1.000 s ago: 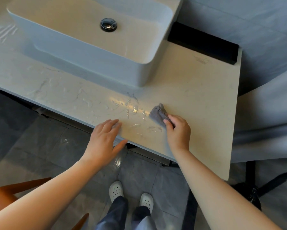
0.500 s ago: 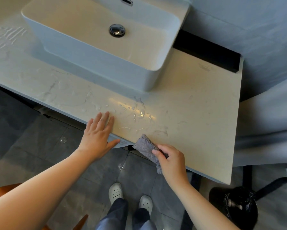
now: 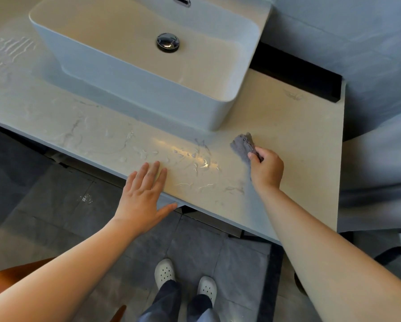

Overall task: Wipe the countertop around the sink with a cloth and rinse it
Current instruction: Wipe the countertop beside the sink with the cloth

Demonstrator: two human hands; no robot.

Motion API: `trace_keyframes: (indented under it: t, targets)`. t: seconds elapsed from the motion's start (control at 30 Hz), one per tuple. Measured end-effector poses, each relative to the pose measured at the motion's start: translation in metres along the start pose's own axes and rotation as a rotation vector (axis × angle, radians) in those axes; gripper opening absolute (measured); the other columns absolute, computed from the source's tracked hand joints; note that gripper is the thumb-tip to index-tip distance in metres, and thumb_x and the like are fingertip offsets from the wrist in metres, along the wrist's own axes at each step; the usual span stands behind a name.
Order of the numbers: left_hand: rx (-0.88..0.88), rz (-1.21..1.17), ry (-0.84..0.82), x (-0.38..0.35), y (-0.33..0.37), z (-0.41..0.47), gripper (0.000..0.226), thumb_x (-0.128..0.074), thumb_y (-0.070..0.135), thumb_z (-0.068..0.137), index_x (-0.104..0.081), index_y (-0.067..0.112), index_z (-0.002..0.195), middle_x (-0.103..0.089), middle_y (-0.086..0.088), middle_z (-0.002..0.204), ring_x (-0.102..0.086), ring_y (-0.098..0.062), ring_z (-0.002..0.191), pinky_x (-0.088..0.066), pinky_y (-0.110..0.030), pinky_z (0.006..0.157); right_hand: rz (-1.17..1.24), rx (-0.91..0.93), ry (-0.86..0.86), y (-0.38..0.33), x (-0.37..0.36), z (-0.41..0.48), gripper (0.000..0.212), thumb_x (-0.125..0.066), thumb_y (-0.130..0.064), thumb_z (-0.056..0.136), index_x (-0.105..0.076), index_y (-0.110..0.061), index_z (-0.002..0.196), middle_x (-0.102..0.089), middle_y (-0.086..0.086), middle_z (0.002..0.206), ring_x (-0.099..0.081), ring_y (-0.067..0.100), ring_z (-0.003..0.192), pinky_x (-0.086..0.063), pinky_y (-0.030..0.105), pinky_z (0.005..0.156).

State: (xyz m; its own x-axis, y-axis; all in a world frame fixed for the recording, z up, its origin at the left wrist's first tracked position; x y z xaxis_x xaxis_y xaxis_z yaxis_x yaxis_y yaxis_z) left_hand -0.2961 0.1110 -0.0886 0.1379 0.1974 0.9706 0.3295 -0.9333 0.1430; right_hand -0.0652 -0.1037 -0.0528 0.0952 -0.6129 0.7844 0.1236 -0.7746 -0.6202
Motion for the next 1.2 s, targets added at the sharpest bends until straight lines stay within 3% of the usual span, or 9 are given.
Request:
trace_keyframes:
  t: [0.13, 0.33, 0.57, 0.67, 0.77, 0.87, 0.97, 1.07, 1.2]
  targets:
    - [-0.024, -0.013, -0.007, 0.000, -0.001, 0.000, 0.093, -0.019, 0.078, 0.079, -0.013, 0.019, 0.151, -0.002, -0.005, 0.158, 0.001, -0.027, 0.145, -0.005, -0.046, 0.117, 0.030, 0.085, -0.040, -0.012, -0.017, -0.035, 0.020, -0.062, -0.016, 0.088, -0.071, -0.004, 0.102, -0.067, 0.003, 0.089, -0.059, 0.018, 0.082, -0.040, 0.023, 0.070]
    - [-0.031, -0.034, -0.010, 0.001, 0.000, -0.001, 0.095, -0.014, 0.080, 0.077, -0.008, 0.020, 0.151, 0.007, -0.003, 0.157, 0.009, -0.026, 0.145, 0.000, -0.045, 0.117, 0.051, 0.194, -0.086, -0.027, -0.023, -0.106, 0.021, -0.064, -0.014, 0.088, -0.070, -0.008, 0.108, -0.070, 0.002, 0.105, -0.061, 0.016, 0.098, -0.048, 0.026, 0.085]
    - [-0.036, -0.013, -0.066, -0.001, -0.002, 0.001, 0.099, -0.003, 0.083, 0.072, 0.010, 0.023, 0.149, 0.022, -0.002, 0.155, 0.023, -0.025, 0.142, 0.008, -0.043, 0.117, 0.089, 0.154, -0.199, -0.027, -0.024, -0.136, 0.021, -0.065, -0.012, 0.087, -0.071, -0.011, 0.108, -0.070, -0.002, 0.102, -0.062, 0.012, 0.094, -0.049, 0.024, 0.084]
    - [-0.035, -0.018, -0.079, -0.001, -0.001, 0.001, 0.102, 0.001, 0.086, 0.070, 0.011, 0.023, 0.149, 0.022, -0.002, 0.155, 0.024, -0.024, 0.142, 0.008, -0.044, 0.117, 0.160, 0.054, -0.334, -0.025, -0.022, -0.138, 0.019, -0.065, -0.014, 0.087, -0.072, -0.016, 0.105, -0.070, -0.007, 0.087, -0.064, 0.009, 0.079, -0.051, 0.022, 0.073]
    - [-0.026, 0.006, -0.093, 0.000, -0.001, 0.001, 0.100, -0.004, 0.084, 0.071, 0.015, 0.023, 0.148, 0.026, -0.002, 0.154, 0.026, -0.024, 0.141, 0.009, -0.043, 0.117, 0.257, -0.002, -0.319, -0.031, -0.006, -0.127, 0.018, -0.065, -0.015, 0.088, -0.072, -0.021, 0.104, -0.071, -0.009, 0.084, -0.065, 0.008, 0.073, -0.049, 0.013, 0.067]
    - [-0.020, 0.022, -0.102, 0.000, 0.000, 0.000, 0.099, -0.007, 0.082, 0.073, 0.016, 0.023, 0.148, 0.026, -0.002, 0.154, 0.027, -0.024, 0.140, 0.010, -0.042, 0.117, 0.279, 0.044, -0.184, -0.042, 0.014, -0.090, 0.020, -0.065, -0.014, 0.087, -0.072, -0.021, 0.104, -0.072, -0.006, 0.090, -0.067, 0.010, 0.080, -0.054, 0.025, 0.072]
    - [-0.006, 0.020, -0.108, 0.001, 0.000, 0.000, 0.103, 0.006, 0.085, 0.066, 0.016, 0.024, 0.148, 0.026, -0.002, 0.154, 0.026, -0.023, 0.141, 0.009, -0.041, 0.117, 0.209, 0.113, -0.102, -0.049, 0.018, -0.042, 0.023, -0.066, -0.013, 0.085, -0.072, -0.012, 0.107, -0.072, 0.001, 0.100, -0.066, 0.015, 0.089, -0.052, 0.028, 0.081]
    - [0.021, -0.013, -0.113, 0.002, 0.002, 0.001, 0.106, 0.010, 0.087, 0.062, 0.015, 0.025, 0.148, 0.025, 0.000, 0.154, 0.025, -0.022, 0.141, 0.009, -0.041, 0.117, 0.136, 0.178, -0.119, -0.058, 0.006, -0.005, 0.021, -0.066, -0.012, 0.085, -0.072, -0.011, 0.105, -0.072, 0.005, 0.098, -0.064, 0.019, 0.088, -0.044, 0.022, 0.076]
    - [0.042, -0.049, -0.095, 0.004, 0.003, 0.000, 0.101, -0.010, 0.084, 0.070, 0.009, 0.024, 0.150, 0.021, 0.000, 0.156, 0.023, -0.022, 0.142, 0.008, -0.041, 0.117, 0.032, 0.280, -0.202, -0.067, -0.020, 0.018, 0.020, -0.064, -0.013, 0.085, -0.073, -0.012, 0.103, -0.071, 0.006, 0.097, -0.063, 0.024, 0.090, -0.044, 0.025, 0.074]
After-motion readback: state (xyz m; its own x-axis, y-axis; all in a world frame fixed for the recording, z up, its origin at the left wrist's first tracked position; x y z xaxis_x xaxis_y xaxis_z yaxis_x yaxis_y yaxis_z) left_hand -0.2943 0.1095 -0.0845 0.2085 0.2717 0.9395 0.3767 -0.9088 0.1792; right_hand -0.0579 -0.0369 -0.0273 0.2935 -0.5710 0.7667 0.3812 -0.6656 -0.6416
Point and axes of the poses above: each hand's wrist, its own z-axis towards the middle knuckle, its own x-axis out of the back of the hand, y = z × x, the point moved 8 cm from there along z, towards the middle knuckle
